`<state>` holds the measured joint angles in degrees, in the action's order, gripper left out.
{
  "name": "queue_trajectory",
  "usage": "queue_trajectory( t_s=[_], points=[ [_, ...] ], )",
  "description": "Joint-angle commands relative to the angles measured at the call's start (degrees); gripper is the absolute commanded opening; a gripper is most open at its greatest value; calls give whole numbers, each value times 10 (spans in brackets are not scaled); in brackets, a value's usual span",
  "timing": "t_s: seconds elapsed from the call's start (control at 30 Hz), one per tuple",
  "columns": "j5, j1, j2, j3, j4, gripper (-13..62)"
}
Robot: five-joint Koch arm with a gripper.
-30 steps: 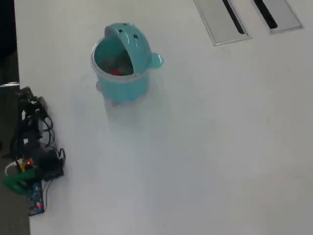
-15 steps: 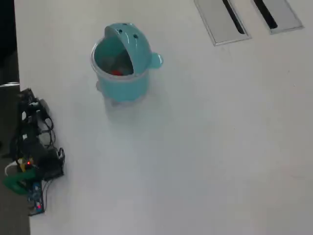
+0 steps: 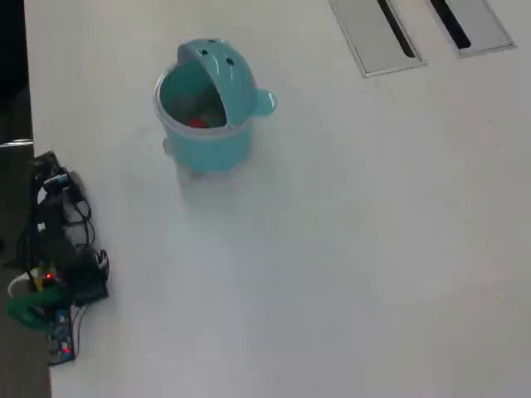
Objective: Grasp RGB lego blocks and put them in the bin one by one.
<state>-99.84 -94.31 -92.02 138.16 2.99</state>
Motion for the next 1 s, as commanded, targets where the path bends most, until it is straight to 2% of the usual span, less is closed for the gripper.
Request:
queue_trajectory(
  t_s=[0.0,0.13,0.53,0.87,0.93,0.97],
  points=[
    [0,-5,-6,-31,20,185],
    [0,-6,-35,-48,-27,100],
    [-18,29,-196,-146,-151,99],
    [-55,148,-175,-298,-156,99],
    [-47,273,-175,-381,-128,100],
    [-40,290,-175,-391,-121,100]
  ],
)
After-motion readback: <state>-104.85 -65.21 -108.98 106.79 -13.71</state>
